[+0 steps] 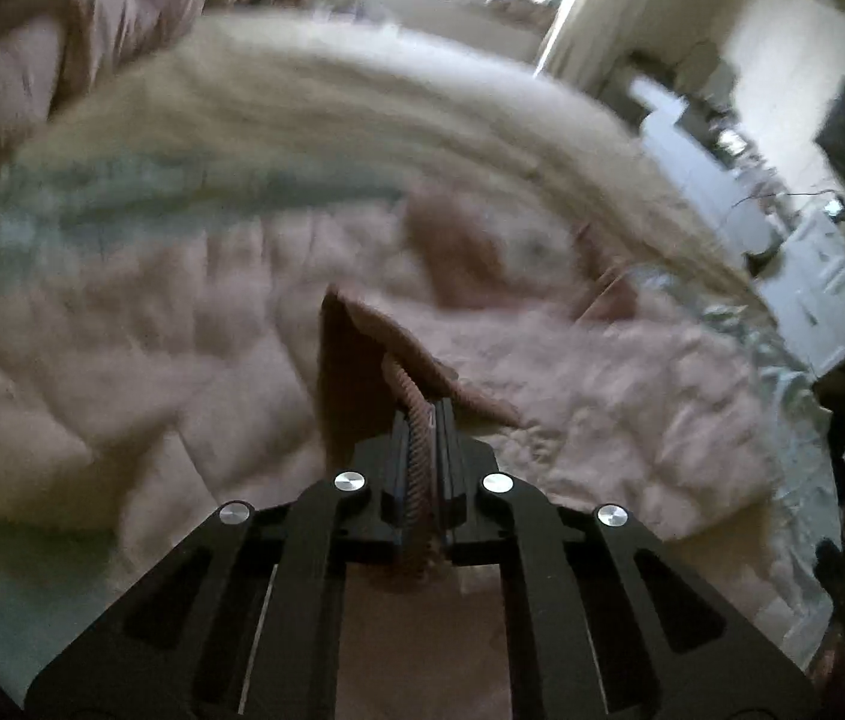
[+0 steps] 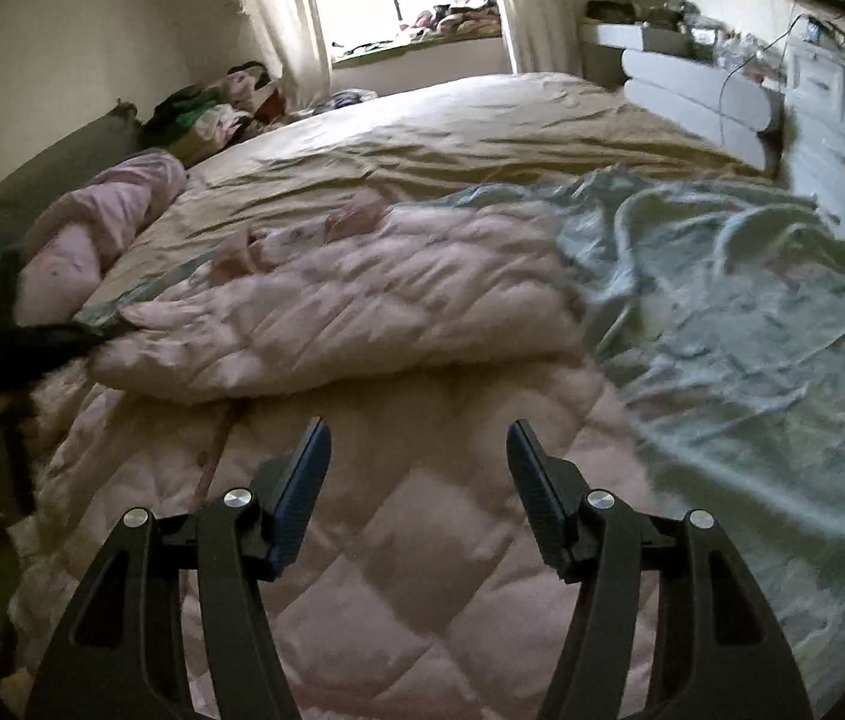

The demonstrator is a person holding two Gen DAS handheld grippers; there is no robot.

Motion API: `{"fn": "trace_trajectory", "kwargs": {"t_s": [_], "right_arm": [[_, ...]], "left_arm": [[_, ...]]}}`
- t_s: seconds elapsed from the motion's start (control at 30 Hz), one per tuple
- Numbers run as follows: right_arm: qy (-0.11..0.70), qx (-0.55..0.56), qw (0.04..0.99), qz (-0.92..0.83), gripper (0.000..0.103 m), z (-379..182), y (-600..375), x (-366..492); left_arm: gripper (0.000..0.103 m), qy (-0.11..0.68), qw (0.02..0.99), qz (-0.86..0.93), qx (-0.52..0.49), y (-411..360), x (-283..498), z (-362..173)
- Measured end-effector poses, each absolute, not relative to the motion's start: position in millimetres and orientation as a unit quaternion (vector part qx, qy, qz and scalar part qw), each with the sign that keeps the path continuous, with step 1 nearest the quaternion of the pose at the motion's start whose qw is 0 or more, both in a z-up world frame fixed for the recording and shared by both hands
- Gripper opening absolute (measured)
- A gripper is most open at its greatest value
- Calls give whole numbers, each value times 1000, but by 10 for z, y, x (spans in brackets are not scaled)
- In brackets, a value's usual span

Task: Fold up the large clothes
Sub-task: 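Grasp the pink trim of the jacket front edge with the left tool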

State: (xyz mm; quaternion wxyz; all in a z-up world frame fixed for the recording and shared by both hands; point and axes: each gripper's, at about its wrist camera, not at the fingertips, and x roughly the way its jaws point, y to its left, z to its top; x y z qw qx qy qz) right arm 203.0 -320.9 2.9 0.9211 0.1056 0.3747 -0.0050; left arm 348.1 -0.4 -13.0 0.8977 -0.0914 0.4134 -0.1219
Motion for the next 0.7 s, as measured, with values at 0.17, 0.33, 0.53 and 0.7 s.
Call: {"fn": "trace_trajectory", "kwargs": {"t_s": [0.17, 0.33, 0.53, 0.7], "right_arm": [[354, 94, 930, -18, 60, 215, -3252, 2373], [375, 64, 925, -15, 75, 187, -3133, 2960], [419, 42, 907, -17, 75, -65, -3005, 3553], [481, 52, 874, -40, 75, -464, -3122, 3883]], "left_arm": [[2, 371, 921, -109, -42, 58, 3373, 180], [2, 425, 901, -84, -17, 46, 3485, -293], [3, 449, 890, -75, -2, 107, 3456, -590], [5, 462, 884, -68, 12, 102, 3492, -714]]}}
